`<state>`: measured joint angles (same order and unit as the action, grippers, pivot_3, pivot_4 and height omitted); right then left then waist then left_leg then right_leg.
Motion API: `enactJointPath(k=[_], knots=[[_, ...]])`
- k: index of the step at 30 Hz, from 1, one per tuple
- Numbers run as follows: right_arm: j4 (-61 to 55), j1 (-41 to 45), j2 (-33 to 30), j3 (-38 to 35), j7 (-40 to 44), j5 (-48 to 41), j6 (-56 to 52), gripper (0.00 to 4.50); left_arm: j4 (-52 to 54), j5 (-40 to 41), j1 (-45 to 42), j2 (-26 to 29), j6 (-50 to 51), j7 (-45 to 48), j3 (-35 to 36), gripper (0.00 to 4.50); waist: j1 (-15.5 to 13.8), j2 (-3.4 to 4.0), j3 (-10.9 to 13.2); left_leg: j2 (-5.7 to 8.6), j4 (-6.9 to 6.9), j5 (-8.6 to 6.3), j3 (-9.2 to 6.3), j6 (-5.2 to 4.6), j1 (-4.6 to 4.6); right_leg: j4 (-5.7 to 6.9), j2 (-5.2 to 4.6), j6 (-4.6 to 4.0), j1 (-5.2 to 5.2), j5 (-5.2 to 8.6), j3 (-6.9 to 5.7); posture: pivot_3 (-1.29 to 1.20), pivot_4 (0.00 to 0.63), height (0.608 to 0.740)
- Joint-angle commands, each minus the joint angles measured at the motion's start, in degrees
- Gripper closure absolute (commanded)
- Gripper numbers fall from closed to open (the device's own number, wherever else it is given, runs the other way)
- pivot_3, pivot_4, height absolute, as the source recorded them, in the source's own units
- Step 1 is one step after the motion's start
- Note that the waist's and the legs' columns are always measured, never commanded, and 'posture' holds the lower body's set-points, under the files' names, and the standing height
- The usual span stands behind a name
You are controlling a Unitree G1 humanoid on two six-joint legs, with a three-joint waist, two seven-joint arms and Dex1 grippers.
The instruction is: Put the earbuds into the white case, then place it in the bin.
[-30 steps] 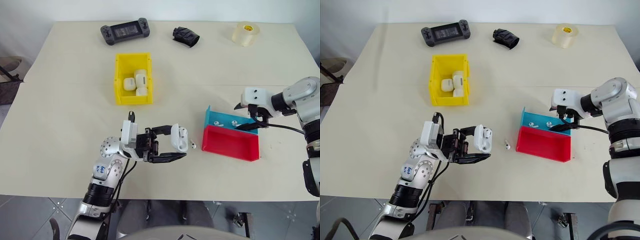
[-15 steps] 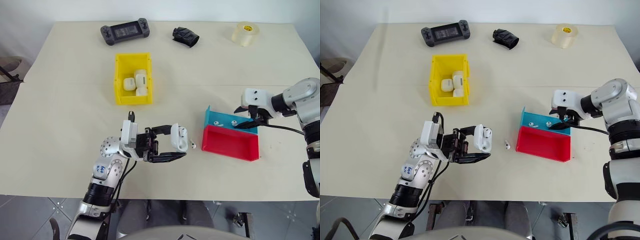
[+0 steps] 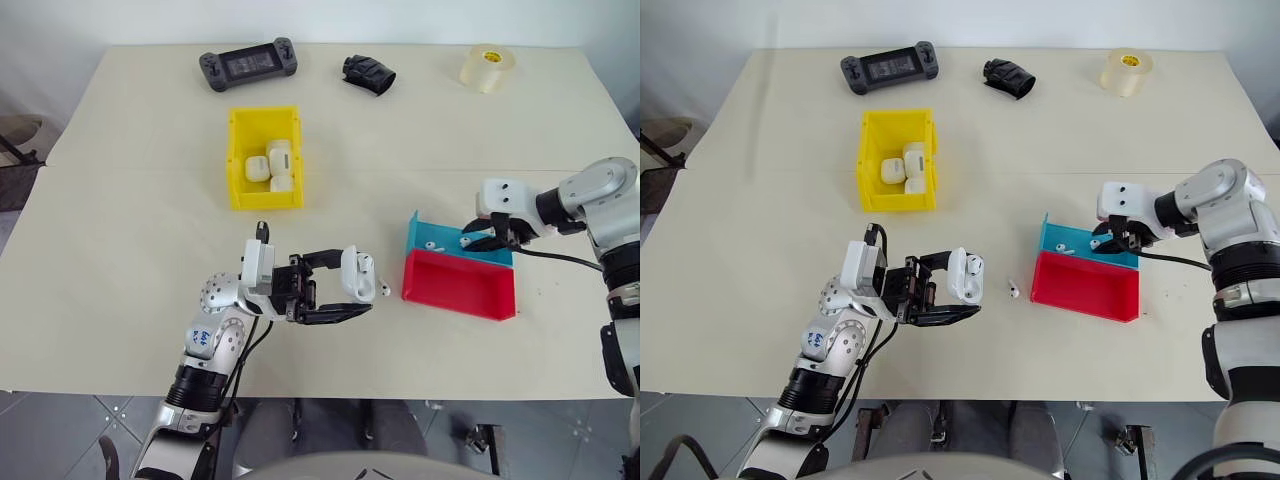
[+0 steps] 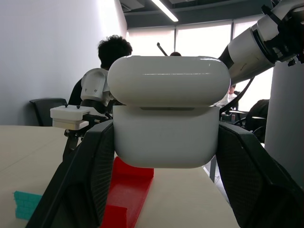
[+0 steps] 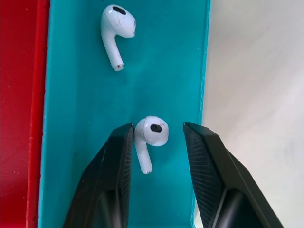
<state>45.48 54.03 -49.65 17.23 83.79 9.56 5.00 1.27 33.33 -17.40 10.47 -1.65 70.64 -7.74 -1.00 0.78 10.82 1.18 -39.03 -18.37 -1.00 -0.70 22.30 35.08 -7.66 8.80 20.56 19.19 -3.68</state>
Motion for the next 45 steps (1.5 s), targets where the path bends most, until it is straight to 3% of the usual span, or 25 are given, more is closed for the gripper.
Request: enactJointPath(k=[1,2,10,15,22,27,35,40,45], knots=[[-0.86,-1.33,0.23,-0.32,0.95,-0.16,-0.54,3.63,1.12,0.44,-0.63,0.06,-0.21,-0.32,0.51,1.71,0.01,0.0,0.0,0.0,0.0,0.0,0.0,0.0,0.0,-0.01,0.0,0.0,0.0,0.0,0.0,0.0,0.15,0.74],[-1.36,-1.63,0.05,-0.18,1.69,-0.25,-0.64,3.96,1.13,0.46,-0.63,0.07,-0.18,-0.32,0.51,1.71,0.0,0.0,0.0,0.0,-0.01,0.0,0.0,0.0,-0.01,-0.01,0.0,0.0,-0.01,0.0,0.0,0.0,0.15,0.74],[-2.94,-2.38,-0.43,-1.03,0.8,-0.39,-1.91,3.98,1.36,0.41,-0.55,0.01,-0.06,-0.57,0.38,1.71,-0.06,0.0,0.0,0.0,-0.01,0.0,0.0,0.0,-0.01,-0.02,-0.01,0.0,-0.02,0.0,0.0,0.0,0.15,0.74],[-6.19,-2.06,-0.54,-5.81,1.39,-5.62,-3.97,3.98,1.58,0.52,-0.49,0.14,-0.02,-0.65,0.42,1.71,-0.05,0.0,0.0,-0.01,0.0,0.0,0.01,0.0,0.02,0.0,-0.02,0.0,0.02,0.0,0.02,0.0,0.15,0.74],[-32.61,-15.34,-1.72,-20.32,1.94,-27.71,-26.41,3.98,0.46,1.26,-1.87,0.77,0.76,-0.16,1.45,1.71,-0.53,-0.01,0.01,-0.05,0.06,0.0,-0.13,0.0,0.08,0.0,-0.04,0.02,0.02,-0.01,-0.08,0.0,0.15,0.74],[-58.21,-30.66,6.54,-32.55,-10.64,-45.69,-37.63,3.98,-1.65,1.55,-3.99,0.51,1.84,0.22,2.09,1.71,-0.64,-0.03,0.02,-0.03,0.06,-0.03,-0.21,0.02,0.12,-0.01,-0.07,0.04,-0.01,-0.02,-0.18,0.0,0.15,0.74],[-77.37,-40.24,21.0,-37.25,-35.45,-66.15,-46.26,3.98,-4.2,1.61,-7.21,-0.57,2.87,0.45,2.74,1.71,-0.44,-0.04,0.03,-0.03,0.03,-0.03,-0.14,0.04,0.03,0.12,-0.02,0.04,0.0,-0.02,-0.06,0.0,0.15,0.74],[-82.67,-42.36,25.91,-35.15,-44.09,-69.64,-44.28,3.98,-3.94,2.65,-8.31,-1.12,5.06,-0.37,3.33,1.71,-0.42,-0.04,0.03,0.02,0.03,-0.03,-0.12,0.03,0.03,0.22,-0.06,0.04,0.03,-0.02,0.04,0.0,0.15,0.74],[-85.59,-44.43,27.02,-31.62,-46.58,-69.76,-42.61,3.98,-3.58,3.6,-9.53,-0.76,7.62,-0.95,4.48,1.71,-0.34,-0.04,0.03,0.03,0.03,-0.03,-0.13,0.02,0.02,0.32,-0.02,0.04,0.07,-0.02,0.05,0.0,0.15,0.74]])
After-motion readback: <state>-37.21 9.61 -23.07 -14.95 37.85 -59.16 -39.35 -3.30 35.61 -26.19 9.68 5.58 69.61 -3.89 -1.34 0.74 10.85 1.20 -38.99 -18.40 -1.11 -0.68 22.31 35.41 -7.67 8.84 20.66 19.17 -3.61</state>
